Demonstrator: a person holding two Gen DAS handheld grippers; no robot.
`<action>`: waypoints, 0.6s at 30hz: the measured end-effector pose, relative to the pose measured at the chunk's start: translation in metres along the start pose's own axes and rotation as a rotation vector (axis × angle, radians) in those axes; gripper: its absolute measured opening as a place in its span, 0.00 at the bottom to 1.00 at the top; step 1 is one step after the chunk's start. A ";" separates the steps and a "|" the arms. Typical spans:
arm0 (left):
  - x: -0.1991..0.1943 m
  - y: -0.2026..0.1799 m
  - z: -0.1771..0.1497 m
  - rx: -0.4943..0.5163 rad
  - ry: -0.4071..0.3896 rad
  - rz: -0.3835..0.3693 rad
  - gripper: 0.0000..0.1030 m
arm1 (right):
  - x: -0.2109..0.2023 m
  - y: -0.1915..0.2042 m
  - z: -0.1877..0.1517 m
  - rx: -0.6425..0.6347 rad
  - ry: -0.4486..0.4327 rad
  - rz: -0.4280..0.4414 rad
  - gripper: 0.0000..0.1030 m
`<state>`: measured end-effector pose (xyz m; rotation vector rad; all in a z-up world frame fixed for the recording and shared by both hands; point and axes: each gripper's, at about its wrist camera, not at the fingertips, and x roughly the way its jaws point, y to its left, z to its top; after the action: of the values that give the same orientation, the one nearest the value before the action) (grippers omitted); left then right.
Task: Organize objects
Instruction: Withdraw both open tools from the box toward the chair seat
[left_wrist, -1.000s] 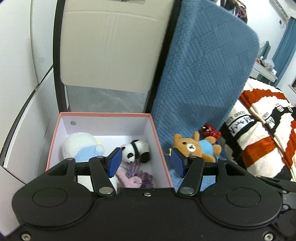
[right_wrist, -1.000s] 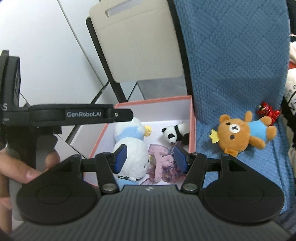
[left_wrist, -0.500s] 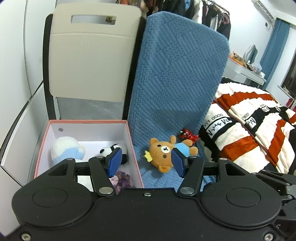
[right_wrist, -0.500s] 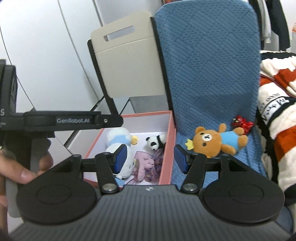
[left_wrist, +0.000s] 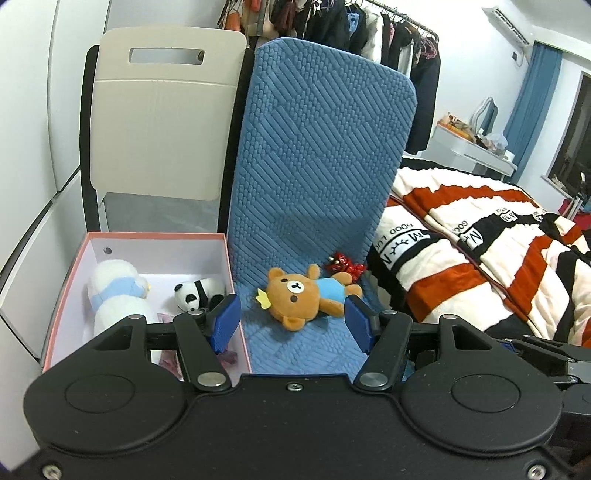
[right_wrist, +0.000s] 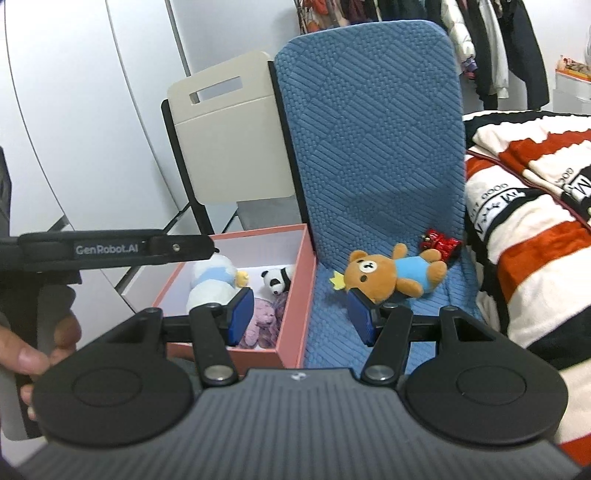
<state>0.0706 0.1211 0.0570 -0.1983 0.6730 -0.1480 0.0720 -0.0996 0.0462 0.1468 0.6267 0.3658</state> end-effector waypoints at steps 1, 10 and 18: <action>-0.002 -0.002 -0.003 -0.006 0.000 -0.004 0.59 | -0.003 -0.002 -0.003 -0.004 -0.001 -0.002 0.57; -0.001 -0.029 -0.029 0.013 0.012 -0.028 0.65 | -0.022 -0.027 -0.020 0.025 -0.044 -0.036 0.57; 0.013 -0.062 -0.054 0.055 0.025 -0.059 0.72 | -0.024 -0.059 -0.034 0.055 -0.059 -0.061 0.57</action>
<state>0.0421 0.0508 0.0225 -0.1640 0.6879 -0.2256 0.0504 -0.1624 0.0176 0.1902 0.5819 0.2845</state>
